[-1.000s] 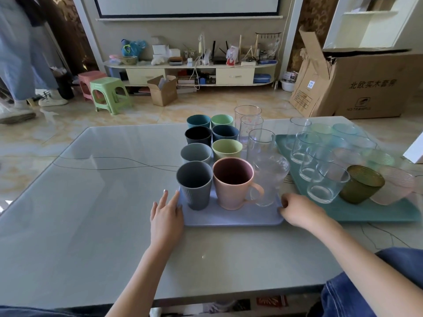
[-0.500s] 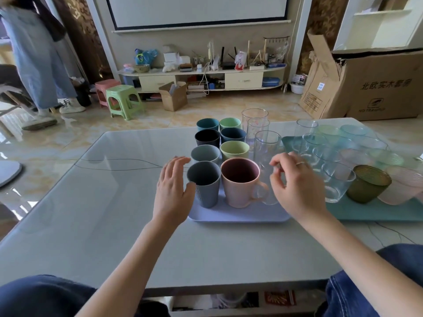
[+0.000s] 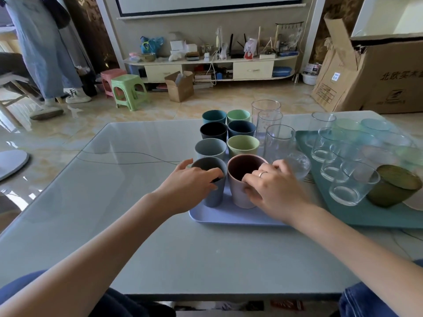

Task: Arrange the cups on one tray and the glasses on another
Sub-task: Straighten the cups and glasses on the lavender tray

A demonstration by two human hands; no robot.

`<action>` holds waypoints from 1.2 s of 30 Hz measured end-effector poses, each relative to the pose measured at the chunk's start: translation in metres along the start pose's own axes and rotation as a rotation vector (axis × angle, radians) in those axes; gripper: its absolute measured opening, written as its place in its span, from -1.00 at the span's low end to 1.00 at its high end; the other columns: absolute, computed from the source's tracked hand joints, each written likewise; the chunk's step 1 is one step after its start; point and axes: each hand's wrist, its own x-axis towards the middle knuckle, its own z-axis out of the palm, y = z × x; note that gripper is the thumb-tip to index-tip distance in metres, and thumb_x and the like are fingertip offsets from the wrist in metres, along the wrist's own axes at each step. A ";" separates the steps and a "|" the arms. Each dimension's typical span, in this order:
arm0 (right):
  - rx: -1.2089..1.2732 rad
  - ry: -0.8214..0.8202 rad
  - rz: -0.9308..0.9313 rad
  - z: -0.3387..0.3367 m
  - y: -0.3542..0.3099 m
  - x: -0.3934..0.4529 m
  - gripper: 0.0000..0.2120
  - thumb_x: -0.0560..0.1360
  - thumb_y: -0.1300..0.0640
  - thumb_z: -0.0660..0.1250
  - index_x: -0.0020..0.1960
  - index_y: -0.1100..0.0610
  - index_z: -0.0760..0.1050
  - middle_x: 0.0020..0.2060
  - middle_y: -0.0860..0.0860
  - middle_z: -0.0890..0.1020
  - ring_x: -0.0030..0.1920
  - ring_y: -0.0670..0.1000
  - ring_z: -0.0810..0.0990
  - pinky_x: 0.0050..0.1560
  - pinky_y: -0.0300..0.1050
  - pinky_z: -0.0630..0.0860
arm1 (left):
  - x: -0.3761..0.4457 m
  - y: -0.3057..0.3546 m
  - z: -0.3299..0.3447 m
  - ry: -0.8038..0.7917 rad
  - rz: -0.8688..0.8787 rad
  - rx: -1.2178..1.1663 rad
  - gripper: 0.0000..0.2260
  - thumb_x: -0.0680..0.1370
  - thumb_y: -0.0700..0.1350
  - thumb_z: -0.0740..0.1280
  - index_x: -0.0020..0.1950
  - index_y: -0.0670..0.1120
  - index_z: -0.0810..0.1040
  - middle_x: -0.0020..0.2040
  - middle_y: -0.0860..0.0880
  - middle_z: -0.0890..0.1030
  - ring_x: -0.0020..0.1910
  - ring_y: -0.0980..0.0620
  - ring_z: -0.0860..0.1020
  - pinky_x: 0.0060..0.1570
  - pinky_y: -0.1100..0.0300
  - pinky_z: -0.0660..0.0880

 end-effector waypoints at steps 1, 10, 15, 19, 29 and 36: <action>0.006 0.004 -0.001 0.000 0.000 0.000 -0.73 0.41 0.00 0.09 -0.30 0.05 0.50 -0.42 -0.06 0.60 -0.31 0.07 0.56 -0.14 -0.03 0.20 | 0.001 0.000 0.001 0.012 0.003 0.002 -0.79 0.63 -0.02 0.08 0.24 0.07 0.35 0.06 0.01 0.59 0.10 -0.07 0.47 0.27 0.15 0.18; 0.030 0.001 0.004 0.002 -0.001 0.002 -0.90 0.36 0.05 0.30 -0.30 0.05 0.51 -0.43 -0.04 0.61 -0.33 0.08 0.56 -0.15 -0.03 0.18 | 0.002 0.001 -0.001 0.050 0.071 0.000 -0.81 0.64 -0.03 0.07 0.20 -0.02 0.36 -0.02 -0.05 0.59 0.00 -0.13 0.49 -0.14 0.25 0.11; 0.039 -0.032 0.013 0.001 -0.001 0.001 -0.88 0.36 0.04 0.28 -0.30 0.04 0.51 -0.41 -0.06 0.62 -0.32 0.08 0.56 -0.14 -0.04 0.18 | 0.002 0.001 0.000 0.057 0.078 -0.024 -0.79 0.64 -0.01 0.06 0.22 0.00 0.36 0.01 -0.04 0.59 0.02 -0.13 0.49 -0.12 0.26 0.13; 0.037 -0.034 0.019 0.000 -0.003 0.001 -0.88 0.35 0.03 0.28 -0.31 0.04 0.51 -0.41 -0.03 0.62 -0.32 0.08 0.56 -0.14 -0.03 0.18 | 0.002 0.002 -0.002 0.051 0.072 -0.025 -0.77 0.64 -0.01 0.06 0.24 -0.01 0.36 0.04 -0.04 0.59 0.04 -0.13 0.50 -0.09 0.26 0.16; 0.094 -0.055 0.022 -0.001 -0.002 0.001 -0.69 0.43 -0.06 0.09 -0.31 0.03 0.52 -0.42 -0.07 0.61 -0.30 0.07 0.58 -0.13 -0.04 0.17 | 0.003 -0.002 0.001 0.005 0.050 -0.028 -0.79 0.64 0.02 0.06 0.20 0.00 0.37 0.00 -0.05 0.60 0.00 -0.13 0.50 -0.09 0.23 0.21; 0.249 0.049 0.111 -0.010 0.007 0.021 -0.70 0.53 -0.05 0.11 -0.13 0.03 0.58 -0.24 -0.07 0.66 -0.11 0.07 0.57 -0.06 -0.07 0.19 | 0.012 -0.007 -0.015 0.010 -0.100 -0.302 -0.76 0.61 0.07 0.11 0.02 -0.02 0.49 -0.10 0.03 0.54 -0.10 -0.06 0.50 -0.10 0.01 0.49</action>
